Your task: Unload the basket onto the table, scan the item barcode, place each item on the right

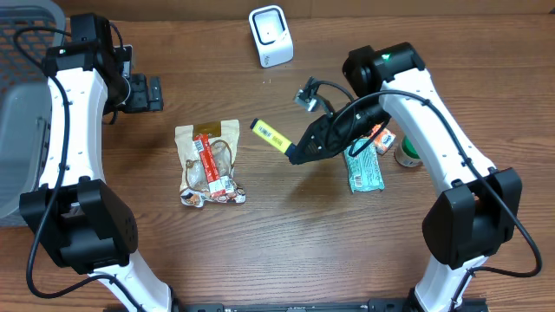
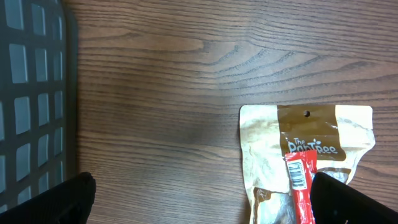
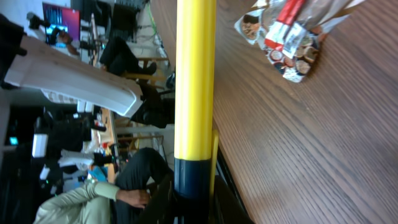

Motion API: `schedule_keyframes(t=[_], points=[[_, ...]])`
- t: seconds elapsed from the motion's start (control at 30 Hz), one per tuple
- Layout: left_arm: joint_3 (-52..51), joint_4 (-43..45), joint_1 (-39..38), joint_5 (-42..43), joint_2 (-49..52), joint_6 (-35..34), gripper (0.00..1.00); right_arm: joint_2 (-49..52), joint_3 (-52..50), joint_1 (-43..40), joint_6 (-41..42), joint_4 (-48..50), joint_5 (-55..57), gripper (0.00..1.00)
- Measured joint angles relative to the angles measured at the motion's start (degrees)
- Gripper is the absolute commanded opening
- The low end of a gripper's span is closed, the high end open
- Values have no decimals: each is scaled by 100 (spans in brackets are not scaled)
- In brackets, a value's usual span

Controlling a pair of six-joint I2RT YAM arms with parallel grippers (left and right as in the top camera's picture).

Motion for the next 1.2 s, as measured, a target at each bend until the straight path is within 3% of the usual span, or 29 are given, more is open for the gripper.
schedule_keyframes(t=[0.9, 0.97, 1.07, 1.2], points=[[-2, 0, 0, 0, 0, 0, 99, 0, 0, 380, -94, 177, 446, 4], [0, 0, 0, 0, 0, 0, 99, 0, -4, 380, 157, 402, 562, 4], [0, 2, 0, 0, 0, 0, 100, 0, 9, 380, 1231, 1043, 1062, 3], [0, 0, 0, 0, 0, 0, 99, 0, 321, 380, 2277, 944, 1858, 4]])
